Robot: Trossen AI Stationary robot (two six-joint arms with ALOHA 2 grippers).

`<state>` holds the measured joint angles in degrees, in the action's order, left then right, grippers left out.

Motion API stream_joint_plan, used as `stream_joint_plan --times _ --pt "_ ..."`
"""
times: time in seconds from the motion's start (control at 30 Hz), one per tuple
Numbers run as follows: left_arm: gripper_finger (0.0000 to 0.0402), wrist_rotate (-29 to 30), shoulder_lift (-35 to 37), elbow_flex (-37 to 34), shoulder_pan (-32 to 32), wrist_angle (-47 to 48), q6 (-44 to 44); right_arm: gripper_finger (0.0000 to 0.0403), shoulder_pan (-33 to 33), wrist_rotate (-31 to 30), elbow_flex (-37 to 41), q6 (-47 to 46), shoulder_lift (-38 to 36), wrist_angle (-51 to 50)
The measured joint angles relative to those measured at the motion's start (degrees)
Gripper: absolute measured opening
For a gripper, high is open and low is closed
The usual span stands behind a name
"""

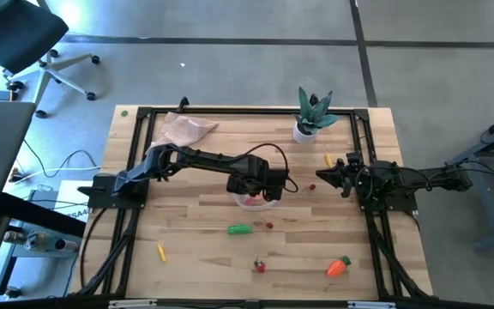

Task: Pick and placing Produce into tupperware
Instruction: Put the bottom corn into the transparent bin

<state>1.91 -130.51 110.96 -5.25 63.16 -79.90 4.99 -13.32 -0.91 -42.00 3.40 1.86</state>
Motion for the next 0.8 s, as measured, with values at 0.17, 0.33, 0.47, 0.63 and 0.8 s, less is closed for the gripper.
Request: stream_joint_plan --times 0.17,0.33,0.47,0.63,0.8 --pt "0.0333 -2.2 1.2 1.4 -0.1 2.1 0.0 0.0036 0.0 0.0 0.0 0.0 0.0 0.0" --pt "0.0333 -4.1 1.5 9.1 -0.2 12.8 -0.5 0.0036 0.0 0.0 0.0 0.0 0.0 0.0" --pt "0.0325 -7.1 1.7 17.3 -0.7 24.1 -4.7 0.0036 0.0 0.0 0.0 0.0 0.0 0.0" --pt "0.0297 -7.5 3.4 20.1 -0.8 26.7 -9.1 0.0036 0.0 0.0 0.0 0.0 0.0 0.0" --pt "0.0272 -7.8 7.5 15.1 -0.7 26.7 -13.7 0.0036 0.0 0.0 0.0 0.0 0.0 0.0"
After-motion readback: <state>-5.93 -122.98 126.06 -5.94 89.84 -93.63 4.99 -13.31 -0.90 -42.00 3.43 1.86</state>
